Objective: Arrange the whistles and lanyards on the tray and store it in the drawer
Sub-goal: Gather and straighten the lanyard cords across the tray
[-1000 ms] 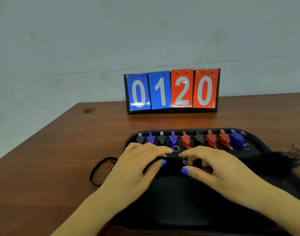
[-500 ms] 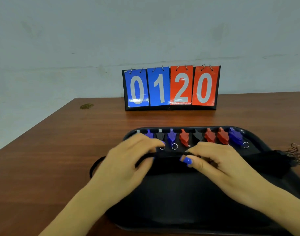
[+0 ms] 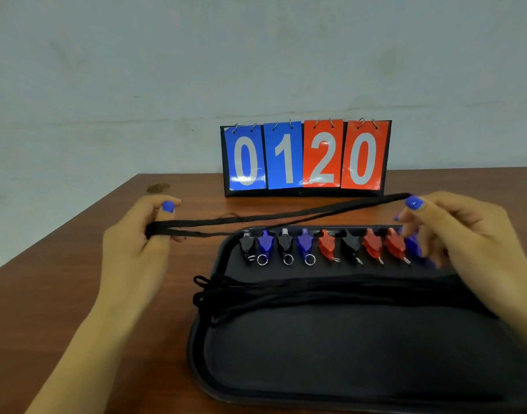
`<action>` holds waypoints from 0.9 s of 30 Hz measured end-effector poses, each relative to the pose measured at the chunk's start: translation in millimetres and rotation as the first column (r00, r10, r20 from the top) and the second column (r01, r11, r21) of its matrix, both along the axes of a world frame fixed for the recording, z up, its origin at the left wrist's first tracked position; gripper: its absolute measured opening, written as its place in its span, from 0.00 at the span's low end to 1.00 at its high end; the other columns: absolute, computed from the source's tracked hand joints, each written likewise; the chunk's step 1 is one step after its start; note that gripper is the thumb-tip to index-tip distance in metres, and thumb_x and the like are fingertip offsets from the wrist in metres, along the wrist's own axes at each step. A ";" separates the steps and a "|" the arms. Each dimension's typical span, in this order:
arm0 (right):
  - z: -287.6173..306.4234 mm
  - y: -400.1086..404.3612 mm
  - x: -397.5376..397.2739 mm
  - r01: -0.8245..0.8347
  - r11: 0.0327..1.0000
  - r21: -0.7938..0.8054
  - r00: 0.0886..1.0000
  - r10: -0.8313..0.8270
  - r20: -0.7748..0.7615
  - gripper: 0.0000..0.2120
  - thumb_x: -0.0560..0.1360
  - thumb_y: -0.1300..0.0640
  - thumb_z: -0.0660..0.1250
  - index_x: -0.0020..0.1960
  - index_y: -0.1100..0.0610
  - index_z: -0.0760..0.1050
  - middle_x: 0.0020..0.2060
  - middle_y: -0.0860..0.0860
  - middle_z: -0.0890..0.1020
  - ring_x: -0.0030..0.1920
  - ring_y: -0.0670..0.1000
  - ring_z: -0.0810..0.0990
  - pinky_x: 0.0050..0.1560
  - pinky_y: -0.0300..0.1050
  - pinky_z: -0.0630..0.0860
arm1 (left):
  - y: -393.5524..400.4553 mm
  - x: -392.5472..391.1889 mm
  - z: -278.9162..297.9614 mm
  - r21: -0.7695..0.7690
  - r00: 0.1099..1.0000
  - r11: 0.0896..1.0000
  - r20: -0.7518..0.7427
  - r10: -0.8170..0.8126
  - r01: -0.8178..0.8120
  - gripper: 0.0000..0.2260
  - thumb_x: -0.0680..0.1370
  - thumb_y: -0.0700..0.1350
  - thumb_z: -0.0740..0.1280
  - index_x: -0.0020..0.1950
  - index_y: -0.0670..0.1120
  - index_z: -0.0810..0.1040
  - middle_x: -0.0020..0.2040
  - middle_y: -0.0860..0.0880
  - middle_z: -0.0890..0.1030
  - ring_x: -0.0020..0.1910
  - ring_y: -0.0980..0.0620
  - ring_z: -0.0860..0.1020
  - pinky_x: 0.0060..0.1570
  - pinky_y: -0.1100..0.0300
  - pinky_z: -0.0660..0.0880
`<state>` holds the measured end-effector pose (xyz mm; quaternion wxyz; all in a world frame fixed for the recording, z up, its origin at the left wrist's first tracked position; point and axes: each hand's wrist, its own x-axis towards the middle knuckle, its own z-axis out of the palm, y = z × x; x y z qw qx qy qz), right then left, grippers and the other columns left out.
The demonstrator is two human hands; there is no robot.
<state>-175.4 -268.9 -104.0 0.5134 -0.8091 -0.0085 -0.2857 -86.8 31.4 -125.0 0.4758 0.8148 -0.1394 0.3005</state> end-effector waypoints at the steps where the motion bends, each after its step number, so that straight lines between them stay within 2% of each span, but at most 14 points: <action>1: 2.5 -4.4 0.2 0.015 0.998 0.054 1.000 -0.014 -0.010 0.14 0.69 0.43 0.59 0.35 0.47 0.80 0.31 0.49 0.81 0.23 0.45 0.73 0.20 0.34 0.69 | -0.3 0.4 -0.4 0.018 1.000 1.000 -0.018 -0.004 0.004 0.13 0.80 0.41 0.59 0.45 0.60 0.74 0.35 0.48 0.79 0.37 0.47 0.76 0.35 0.68 0.69; 4: 7.2 -21.7 3.3 0.106 0.976 0.191 0.993 -0.092 -0.079 0.19 0.76 0.46 0.57 0.32 0.52 0.79 0.27 0.49 0.81 0.20 0.44 0.72 0.17 0.35 0.68 | -0.5 1.8 -1.8 0.082 0.992 0.994 -0.107 -0.062 0.070 0.17 0.76 0.34 0.58 0.42 0.58 0.71 0.28 0.48 0.74 0.31 0.44 0.72 0.27 0.67 0.66; 7: 11.2 -38.7 4.9 0.184 0.944 0.272 0.977 -0.145 -0.158 0.18 0.79 0.53 0.57 0.34 0.59 0.72 0.23 0.50 0.80 0.18 0.45 0.71 0.16 0.36 0.66 | -5.7 -1.4 -5.0 0.158 0.956 0.954 -0.187 -0.224 0.254 0.13 0.75 0.35 0.63 0.42 0.54 0.70 0.28 0.52 0.79 0.24 0.54 0.69 0.26 0.68 0.67; 8: 12.5 -43.6 4.4 0.196 0.936 0.292 0.974 -0.152 -0.168 0.18 0.79 0.53 0.58 0.33 0.60 0.71 0.22 0.50 0.80 0.17 0.45 0.70 0.16 0.36 0.65 | -7.6 -2.8 -6.7 0.167 0.934 0.931 -0.215 -0.286 0.323 0.11 0.74 0.38 0.66 0.42 0.54 0.71 0.31 0.53 0.81 0.25 0.54 0.71 0.27 0.67 0.69; 10: 14.3 -54.7 3.4 0.213 0.929 0.303 0.965 -0.152 -0.212 0.15 0.78 0.55 0.60 0.34 0.60 0.72 0.22 0.51 0.79 0.17 0.46 0.70 0.16 0.37 0.65 | -10.0 -3.6 -9.7 0.174 0.886 0.888 -0.279 -0.369 0.425 0.08 0.70 0.51 0.73 0.39 0.52 0.74 0.35 0.49 0.82 0.31 0.51 0.78 0.35 0.61 0.76; 12: 14.8 -64.5 2.0 0.213 0.941 0.262 0.947 -0.132 -0.294 0.14 0.77 0.55 0.62 0.36 0.61 0.74 0.22 0.51 0.80 0.17 0.46 0.71 0.16 0.37 0.65 | -8.8 -2.1 -12.0 0.228 0.872 0.858 -0.296 -0.390 0.461 0.20 0.63 0.65 0.69 0.37 0.48 0.76 0.34 0.45 0.80 0.33 0.48 0.78 0.38 0.56 0.76; 14: 13.6 -73.3 1.1 0.210 0.959 0.189 0.923 -0.131 -0.361 0.13 0.77 0.55 0.62 0.37 0.62 0.75 0.24 0.50 0.80 0.18 0.45 0.71 0.16 0.37 0.65 | -7.2 0.3 -15.0 0.272 0.883 0.851 -0.279 -0.377 0.449 0.29 0.61 0.73 0.62 0.32 0.46 0.72 0.28 0.45 0.74 0.26 0.53 0.71 0.30 0.61 0.69; 16: 13.4 -82.9 -1.2 0.210 0.968 0.137 0.903 -0.138 -0.408 0.14 0.77 0.53 0.62 0.39 0.62 0.76 0.26 0.51 0.80 0.19 0.44 0.72 0.16 0.36 0.66 | -7.7 1.0 -17.5 0.260 0.890 0.860 -0.261 -0.374 0.438 0.30 0.65 0.74 0.56 0.29 0.46 0.64 0.25 0.49 0.64 0.25 0.58 0.62 0.27 0.63 0.59; 18: 15.8 -90.5 -7.0 0.176 0.982 0.064 0.869 -0.125 -0.479 0.19 0.70 0.45 0.67 0.41 0.63 0.78 0.25 0.50 0.79 0.20 0.44 0.72 0.17 0.37 0.66 | -7.6 3.7 -20.0 0.275 0.907 0.872 -0.239 -0.346 0.405 0.25 0.69 0.69 0.53 0.28 0.48 0.62 0.24 0.51 0.63 0.25 0.59 0.60 0.26 0.63 0.57; 20: 16.4 -99.5 -12.8 0.113 0.993 -0.038 0.832 -0.115 -0.543 0.33 0.50 0.31 0.74 0.37 0.59 0.81 0.25 0.50 0.79 0.21 0.45 0.72 0.18 0.38 0.66 | -6.0 7.4 -23.0 0.349 0.925 0.861 -0.219 -0.310 0.371 0.24 0.69 0.68 0.52 0.31 0.47 0.64 0.24 0.50 0.65 0.24 0.57 0.62 0.27 0.63 0.60; 21: 15.3 -105.2 -14.4 0.076 0.994 -0.083 0.811 -0.110 -0.575 0.37 0.41 0.27 0.73 0.35 0.57 0.82 0.24 0.50 0.78 0.21 0.45 0.72 0.19 0.38 0.66 | -5.0 8.8 -23.9 0.385 0.932 0.852 -0.214 -0.292 0.356 0.24 0.69 0.68 0.53 0.32 0.47 0.66 0.25 0.49 0.68 0.23 0.55 0.64 0.27 0.61 0.63; 22: 14.1 -109.8 -15.9 0.032 0.992 -0.120 0.784 -0.099 -0.613 0.39 0.37 0.26 0.72 0.33 0.56 0.82 0.24 0.50 0.78 0.21 0.45 0.72 0.19 0.38 0.66 | -3.9 10.0 -24.8 0.412 0.937 0.844 -0.215 -0.275 0.342 0.23 0.68 0.68 0.53 0.34 0.49 0.68 0.26 0.49 0.71 0.24 0.52 0.68 0.29 0.59 0.66; 25: 14.3 -116.7 -19.5 -0.053 0.976 -0.213 0.704 -0.114 -0.701 0.41 0.35 0.23 0.69 0.32 0.57 0.81 0.22 0.51 0.76 0.21 0.46 0.71 0.19 0.38 0.66 | -4.0 10.6 -25.9 0.477 0.947 0.820 -0.204 -0.248 0.317 0.18 0.69 0.67 0.55 0.41 0.54 0.74 0.33 0.55 0.78 0.29 0.56 0.74 0.32 0.53 0.75; 27: 15.7 -117.0 -22.0 -0.093 0.959 -0.268 0.669 -0.139 -0.730 0.42 0.38 0.24 0.70 0.37 0.56 0.83 0.25 0.51 0.78 0.22 0.46 0.72 0.20 0.39 0.65 | -6.1 11.8 -26.3 0.525 0.944 0.785 -0.181 -0.275 0.329 0.15 0.70 0.66 0.56 0.45 0.59 0.74 0.41 0.60 0.78 0.38 0.58 0.76 0.34 0.55 0.75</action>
